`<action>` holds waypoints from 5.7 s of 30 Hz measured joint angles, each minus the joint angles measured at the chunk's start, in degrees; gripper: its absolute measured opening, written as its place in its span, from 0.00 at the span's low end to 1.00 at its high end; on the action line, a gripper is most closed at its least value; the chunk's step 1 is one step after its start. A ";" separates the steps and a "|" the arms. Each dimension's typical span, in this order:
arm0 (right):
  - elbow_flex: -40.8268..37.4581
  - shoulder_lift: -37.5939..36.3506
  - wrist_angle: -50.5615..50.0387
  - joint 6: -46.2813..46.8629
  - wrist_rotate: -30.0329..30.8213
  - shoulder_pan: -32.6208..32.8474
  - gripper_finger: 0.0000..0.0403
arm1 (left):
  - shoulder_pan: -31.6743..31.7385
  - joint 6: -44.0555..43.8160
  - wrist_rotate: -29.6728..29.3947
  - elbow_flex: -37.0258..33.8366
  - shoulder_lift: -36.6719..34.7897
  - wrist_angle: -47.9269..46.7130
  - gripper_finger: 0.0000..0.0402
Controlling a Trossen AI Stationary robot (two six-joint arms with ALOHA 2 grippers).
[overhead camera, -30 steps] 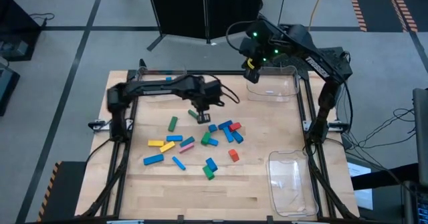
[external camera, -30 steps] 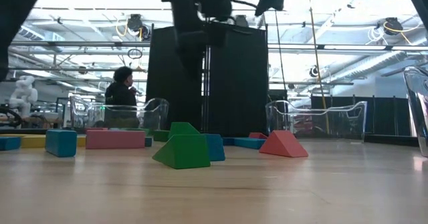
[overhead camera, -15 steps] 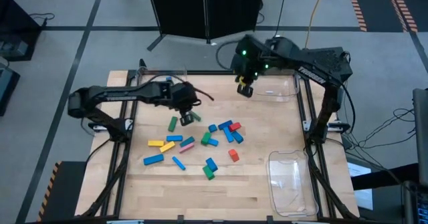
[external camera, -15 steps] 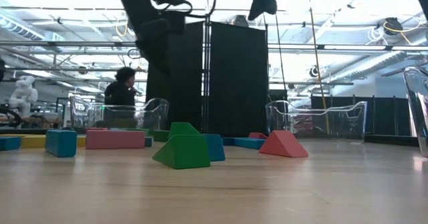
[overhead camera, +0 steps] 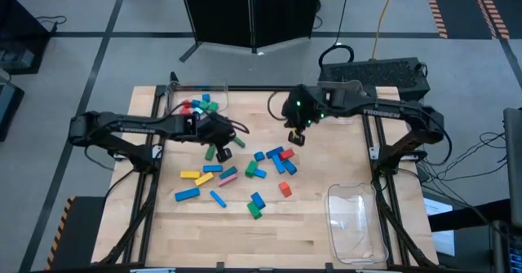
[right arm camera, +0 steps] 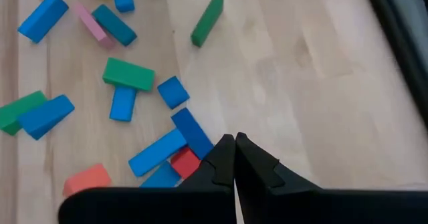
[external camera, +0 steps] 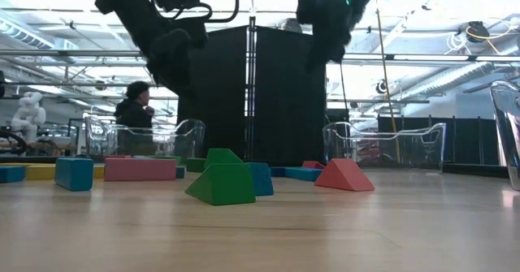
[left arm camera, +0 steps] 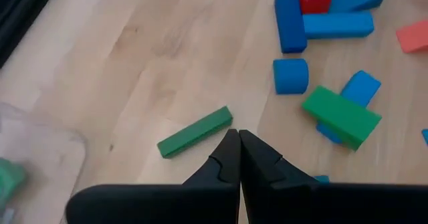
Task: Sort blocks by size
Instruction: Put the blue half-circle block into the top left transparent bin
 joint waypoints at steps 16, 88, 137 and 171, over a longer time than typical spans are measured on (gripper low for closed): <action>-23.02 -0.46 33.92 4.74 -0.24 5.96 0.01 | -7.22 -1.44 -7.16 -3.33 0.00 12.82 0.00; -17.53 22.57 50.61 -13.85 -3.40 6.79 0.65 | -19.76 -5.53 -17.90 -19.68 0.46 36.90 0.28; -17.57 19.62 57.31 -6.48 -14.02 7.38 0.32 | -19.74 11.95 -23.31 -20.31 10.77 50.24 0.55; -17.57 19.60 64.42 6.75 -28.88 5.67 0.32 | -19.67 48.63 -13.50 -20.09 10.73 62.34 0.38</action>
